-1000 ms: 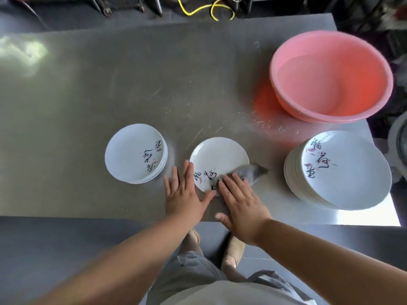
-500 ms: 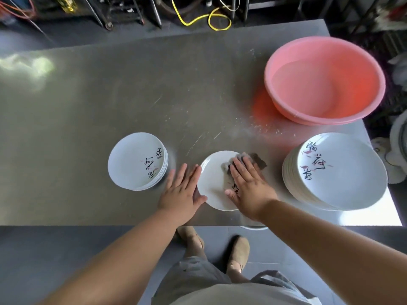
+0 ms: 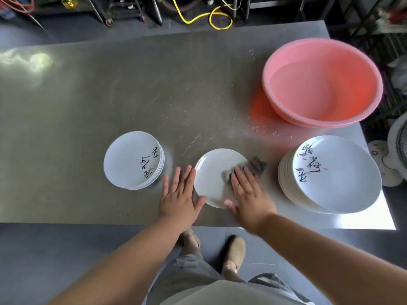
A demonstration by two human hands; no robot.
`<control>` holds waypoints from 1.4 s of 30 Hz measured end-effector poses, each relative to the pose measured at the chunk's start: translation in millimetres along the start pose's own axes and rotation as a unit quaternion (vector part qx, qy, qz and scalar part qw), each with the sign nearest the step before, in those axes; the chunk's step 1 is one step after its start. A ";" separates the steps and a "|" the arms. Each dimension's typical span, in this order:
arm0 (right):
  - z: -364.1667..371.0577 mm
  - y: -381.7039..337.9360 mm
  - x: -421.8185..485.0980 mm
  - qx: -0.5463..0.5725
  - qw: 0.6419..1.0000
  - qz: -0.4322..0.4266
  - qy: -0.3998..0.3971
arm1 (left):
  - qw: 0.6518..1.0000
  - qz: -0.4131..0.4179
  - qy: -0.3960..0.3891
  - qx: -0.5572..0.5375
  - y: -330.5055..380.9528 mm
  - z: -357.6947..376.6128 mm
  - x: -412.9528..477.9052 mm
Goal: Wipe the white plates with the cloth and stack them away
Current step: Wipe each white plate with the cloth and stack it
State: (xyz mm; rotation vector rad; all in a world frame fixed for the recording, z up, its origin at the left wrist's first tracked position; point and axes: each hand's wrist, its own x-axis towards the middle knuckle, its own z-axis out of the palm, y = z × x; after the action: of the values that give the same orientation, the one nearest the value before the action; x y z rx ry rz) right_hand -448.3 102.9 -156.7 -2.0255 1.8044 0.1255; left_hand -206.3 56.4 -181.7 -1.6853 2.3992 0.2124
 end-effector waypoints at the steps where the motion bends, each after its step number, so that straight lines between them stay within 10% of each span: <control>1: 5.4 -7.6 -14.9 0.012 1.000 -0.017 -0.001 | 1.000 -0.005 0.003 -0.002 1.3 -0.5 -0.8; 5: 6.4 3.4 -12.6 -0.021 0.995 -0.096 -0.032 | 1.000 -0.005 0.002 0.020 4.1 -2.8 0.2; 12: 5.2 16.8 10.3 0.023 0.999 0.023 0.032 | 0.997 -0.074 -0.028 0.025 38.4 -4.2 -2.0; 19: 24.2 1.0 -30.7 0.014 0.977 -0.142 0.159 | 0.994 -0.109 -0.011 -0.021 50.3 -5.0 -3.2; 25: -32.2 12.6 -25.6 0.392 0.909 0.059 0.130 | 0.982 -0.126 0.034 -0.134 34.2 -28.5 -5.5; 28: -57.0 20.8 -11.4 0.457 0.862 0.192 0.111 | 0.937 -0.241 0.042 -0.250 24.7 -53.1 7.4; 31: -70.5 28.9 16.6 0.371 0.898 0.238 -0.007 | 0.868 -0.301 -0.091 -0.385 19.5 -77.4 30.7; 36: -68.9 23.2 46.5 0.359 0.883 0.280 -0.116 | 0.681 -0.391 -0.282 -0.551 32.3 -110.2 43.4; 42: -83.5 20.8 27.2 0.414 0.881 0.219 0.063 | 0.584 -0.366 -0.188 -0.700 36.5 -130.1 45.9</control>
State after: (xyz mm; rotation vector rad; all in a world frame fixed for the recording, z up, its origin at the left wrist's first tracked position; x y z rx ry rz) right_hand -481.6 45.6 -95.4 -1.0335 1.9009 -0.5691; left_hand -266.3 -3.2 -66.8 -2.4126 0.6884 2.3914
